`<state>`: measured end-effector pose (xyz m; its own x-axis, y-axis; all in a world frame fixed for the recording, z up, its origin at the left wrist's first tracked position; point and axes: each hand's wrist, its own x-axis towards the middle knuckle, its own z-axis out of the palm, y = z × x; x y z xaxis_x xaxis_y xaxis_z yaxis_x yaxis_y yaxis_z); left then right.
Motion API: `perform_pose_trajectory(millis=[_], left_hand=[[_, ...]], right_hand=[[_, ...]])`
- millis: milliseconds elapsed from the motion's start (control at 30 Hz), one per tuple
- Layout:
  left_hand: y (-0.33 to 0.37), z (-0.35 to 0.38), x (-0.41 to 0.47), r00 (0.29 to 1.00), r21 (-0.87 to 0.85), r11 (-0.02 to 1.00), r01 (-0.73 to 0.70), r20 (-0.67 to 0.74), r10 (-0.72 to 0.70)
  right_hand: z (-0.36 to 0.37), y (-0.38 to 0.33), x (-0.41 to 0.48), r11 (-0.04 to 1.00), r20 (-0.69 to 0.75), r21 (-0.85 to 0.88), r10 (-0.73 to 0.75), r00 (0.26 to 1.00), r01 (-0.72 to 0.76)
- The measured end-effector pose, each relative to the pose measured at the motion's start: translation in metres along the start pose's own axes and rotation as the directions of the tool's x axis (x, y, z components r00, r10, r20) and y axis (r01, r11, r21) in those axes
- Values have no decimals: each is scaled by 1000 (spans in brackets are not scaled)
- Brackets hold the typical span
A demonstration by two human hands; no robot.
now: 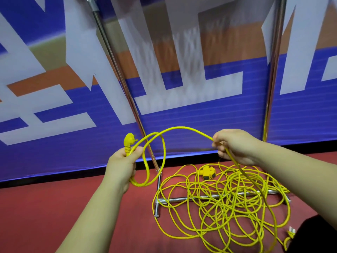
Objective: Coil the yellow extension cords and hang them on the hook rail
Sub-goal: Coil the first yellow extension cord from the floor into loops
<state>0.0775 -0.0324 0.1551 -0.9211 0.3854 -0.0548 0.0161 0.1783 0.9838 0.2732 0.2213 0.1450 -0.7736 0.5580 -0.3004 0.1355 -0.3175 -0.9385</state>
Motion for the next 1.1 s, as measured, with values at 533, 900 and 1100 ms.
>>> perform_pose_trajectory(millis=[533,900,1100], left_hand=[[30,19,-32,925,-424,894,144,379,31],[33,36,-39,888,-459,811,363,433,-152],[38,37,-37,907,-515,774,369,383,-177]], right_hand=[[15,-12,-2,985,-187,148,110,976,-83],[39,-15,-32,869,96,-330,-357,929,368],[59,-11,-49,739,299,-464,-388,872,488]])
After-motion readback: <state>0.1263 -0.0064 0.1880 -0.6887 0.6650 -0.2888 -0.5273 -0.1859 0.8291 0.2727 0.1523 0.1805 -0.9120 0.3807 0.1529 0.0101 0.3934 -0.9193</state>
